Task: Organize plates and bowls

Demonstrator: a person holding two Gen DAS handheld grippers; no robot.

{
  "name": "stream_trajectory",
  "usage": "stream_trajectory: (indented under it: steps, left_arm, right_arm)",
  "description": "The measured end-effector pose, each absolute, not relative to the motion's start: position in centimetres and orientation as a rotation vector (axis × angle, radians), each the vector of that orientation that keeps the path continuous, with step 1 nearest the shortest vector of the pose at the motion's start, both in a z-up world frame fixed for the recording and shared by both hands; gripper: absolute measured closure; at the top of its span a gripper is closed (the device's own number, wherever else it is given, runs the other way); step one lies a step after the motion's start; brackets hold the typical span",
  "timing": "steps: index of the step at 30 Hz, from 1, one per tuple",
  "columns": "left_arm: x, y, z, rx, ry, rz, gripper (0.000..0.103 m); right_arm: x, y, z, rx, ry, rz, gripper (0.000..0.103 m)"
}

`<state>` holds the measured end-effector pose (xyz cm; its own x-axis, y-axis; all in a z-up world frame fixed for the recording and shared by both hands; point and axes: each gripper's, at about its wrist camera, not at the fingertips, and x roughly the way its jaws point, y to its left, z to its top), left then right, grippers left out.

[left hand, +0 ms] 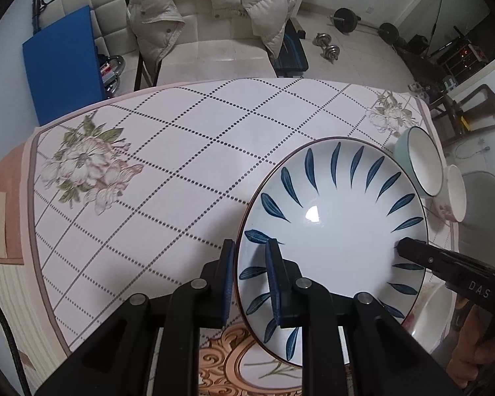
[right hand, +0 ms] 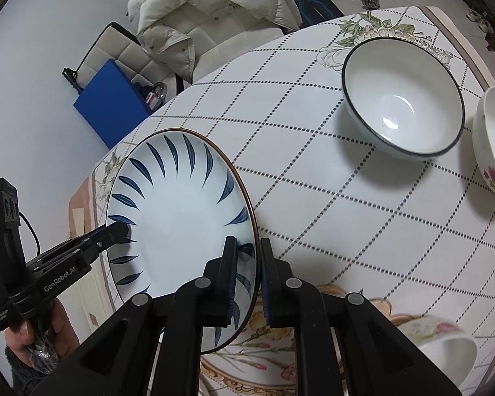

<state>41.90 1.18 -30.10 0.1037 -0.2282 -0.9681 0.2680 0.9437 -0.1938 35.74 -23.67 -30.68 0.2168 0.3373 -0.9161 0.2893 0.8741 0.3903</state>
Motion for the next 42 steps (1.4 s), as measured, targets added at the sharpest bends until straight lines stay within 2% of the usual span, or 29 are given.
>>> stream_trajectory:
  steps: [20,32,42]
  left_arm:
    - [30.6,11.4,-24.7,-0.023,1.349,-0.353,0.087]
    - [23.1,17.6,-24.9,-0.052,1.345,-0.306,0.087]
    - [18.6,20.7,-28.4,-0.067,1.397,-0.263,0.087]
  right_arm:
    - [24.1,-13.3,-24.7,0.501,1.336,0.099,0.089]
    - [17.8,-7.6,-25.5,0.48,1.367,0.146,0.089]
    - [14.1,-4.6,-28.9,0.456,1.44,0.17,0.089]
